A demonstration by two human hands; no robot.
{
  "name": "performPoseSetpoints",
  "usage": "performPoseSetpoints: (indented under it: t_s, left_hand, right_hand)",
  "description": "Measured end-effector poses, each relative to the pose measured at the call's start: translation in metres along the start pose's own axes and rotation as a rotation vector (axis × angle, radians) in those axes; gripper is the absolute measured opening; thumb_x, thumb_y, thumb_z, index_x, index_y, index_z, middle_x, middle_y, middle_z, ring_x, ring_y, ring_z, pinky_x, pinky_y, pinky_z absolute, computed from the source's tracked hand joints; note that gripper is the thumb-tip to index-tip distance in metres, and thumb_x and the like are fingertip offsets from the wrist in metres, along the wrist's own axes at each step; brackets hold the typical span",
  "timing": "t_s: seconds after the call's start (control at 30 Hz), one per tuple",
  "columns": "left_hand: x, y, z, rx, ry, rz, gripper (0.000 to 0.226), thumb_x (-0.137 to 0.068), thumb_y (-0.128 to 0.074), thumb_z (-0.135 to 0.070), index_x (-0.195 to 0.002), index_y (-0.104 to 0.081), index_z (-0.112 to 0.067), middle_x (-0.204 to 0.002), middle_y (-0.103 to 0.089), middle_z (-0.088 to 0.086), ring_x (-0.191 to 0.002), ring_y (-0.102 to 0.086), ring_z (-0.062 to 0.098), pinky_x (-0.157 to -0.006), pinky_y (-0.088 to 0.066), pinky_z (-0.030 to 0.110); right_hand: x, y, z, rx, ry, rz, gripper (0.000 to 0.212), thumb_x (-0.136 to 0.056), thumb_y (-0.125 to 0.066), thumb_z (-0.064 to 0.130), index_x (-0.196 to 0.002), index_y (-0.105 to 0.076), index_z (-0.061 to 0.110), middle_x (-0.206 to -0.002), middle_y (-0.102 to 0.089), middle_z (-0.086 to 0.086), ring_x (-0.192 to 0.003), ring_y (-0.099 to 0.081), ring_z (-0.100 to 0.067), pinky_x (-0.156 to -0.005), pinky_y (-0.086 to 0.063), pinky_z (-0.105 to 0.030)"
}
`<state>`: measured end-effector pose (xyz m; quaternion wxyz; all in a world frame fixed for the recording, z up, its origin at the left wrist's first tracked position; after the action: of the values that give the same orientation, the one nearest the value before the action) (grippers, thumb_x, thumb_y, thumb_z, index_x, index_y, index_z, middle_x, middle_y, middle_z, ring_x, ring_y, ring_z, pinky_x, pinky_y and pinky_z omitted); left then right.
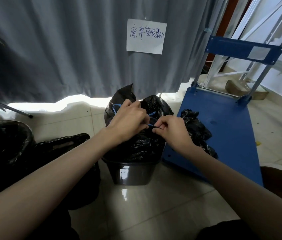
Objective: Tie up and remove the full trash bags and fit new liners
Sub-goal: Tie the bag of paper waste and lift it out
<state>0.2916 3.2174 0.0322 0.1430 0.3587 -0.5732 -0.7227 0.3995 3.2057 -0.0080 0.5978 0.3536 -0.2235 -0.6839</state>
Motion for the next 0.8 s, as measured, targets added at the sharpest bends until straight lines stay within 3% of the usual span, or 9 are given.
performPoseSetpoints:
  t_s: [0.13, 0.33, 0.43, 0.57, 0.67, 0.8]
  left_hand:
    - [-0.002, 0.008, 0.008, 0.099, 0.001, -0.062, 0.016, -0.085, -0.064, -0.051, -0.087, -0.074, -0.038, -0.078, -0.065, -0.018, -0.088, -0.046, 0.009, -0.079, -0.025, 0.029]
    - [-0.002, 0.039, 0.025, 0.106, 0.076, -0.196, 0.015, -0.085, -0.065, -0.047, -0.087, -0.074, -0.035, -0.082, -0.068, -0.019, -0.088, -0.049, 0.01, -0.074, -0.014, 0.027]
    - [-0.005, 0.046, 0.032, 0.166, 0.111, -0.211, 0.015, -0.083, -0.067, -0.047, -0.085, -0.074, -0.033, -0.08, -0.064, -0.02, -0.086, -0.047, 0.008, -0.076, -0.018, 0.028]
    - [-0.007, 0.075, 0.053, 0.113, 0.142, -0.359, 0.019, -0.085, -0.066, -0.046, -0.085, -0.072, -0.028, -0.085, -0.063, -0.014, -0.086, -0.046, 0.011, -0.075, -0.025, 0.03]
    - [-0.007, 0.087, 0.072, 0.335, 0.227, -0.453, 0.017, -0.083, -0.07, -0.042, -0.083, -0.074, -0.025, -0.086, -0.059, -0.009, -0.082, -0.045, 0.007, -0.074, -0.033, 0.029]
    - [-0.005, 0.092, 0.073, 0.559, 0.303, -0.517, 0.01, -0.081, -0.075, -0.032, -0.082, -0.076, -0.022, -0.076, -0.065, -0.005, -0.069, -0.05, 0.003, -0.065, -0.037, 0.015]
  right_hand:
    - [0.001, 0.001, -0.001, 0.042, 0.025, 0.001, 0.012, -0.077, -0.08, 0.02, -0.075, -0.069, 0.021, -0.069, -0.063, 0.005, -0.065, -0.06, -0.011, -0.069, -0.056, -0.039]
    - [0.003, -0.01, -0.026, 0.042, -0.059, 0.076, 0.032, -0.079, -0.079, 0.018, -0.062, -0.054, 0.024, -0.061, -0.057, 0.006, -0.059, -0.054, -0.009, -0.068, -0.053, -0.036]
    - [-0.001, -0.015, -0.037, 0.07, -0.108, 0.123, 0.03, -0.079, -0.078, 0.017, -0.063, -0.053, 0.02, -0.059, -0.055, 0.005, -0.059, -0.052, -0.011, -0.07, -0.054, -0.039]
    - [-0.005, -0.019, -0.042, 0.106, -0.125, 0.162, 0.031, -0.08, -0.078, 0.019, -0.066, -0.05, 0.022, -0.064, -0.054, 0.003, -0.062, -0.052, -0.013, -0.072, -0.054, -0.044]
    - [-0.011, -0.014, -0.028, 0.008, -0.083, 0.093, 0.021, -0.076, -0.082, 0.025, -0.086, -0.063, 0.024, -0.07, -0.054, 0.003, -0.064, -0.05, -0.011, -0.068, -0.049, -0.036]
    - [-0.021, -0.017, 0.005, -0.301, -0.068, 0.174, 0.042, -0.08, -0.079, 0.022, -0.12, -0.065, 0.023, -0.065, -0.048, 0.004, -0.059, -0.047, -0.007, -0.059, -0.041, -0.018]
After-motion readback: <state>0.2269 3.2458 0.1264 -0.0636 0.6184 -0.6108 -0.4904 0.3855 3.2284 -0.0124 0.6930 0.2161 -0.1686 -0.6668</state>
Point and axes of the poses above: each hand's wrist, its own x-axis away from the middle knuckle, its own y-axis out of the back of the hand, z = x × y, the point moved 10 cm from there along -x, towards the middle knuckle
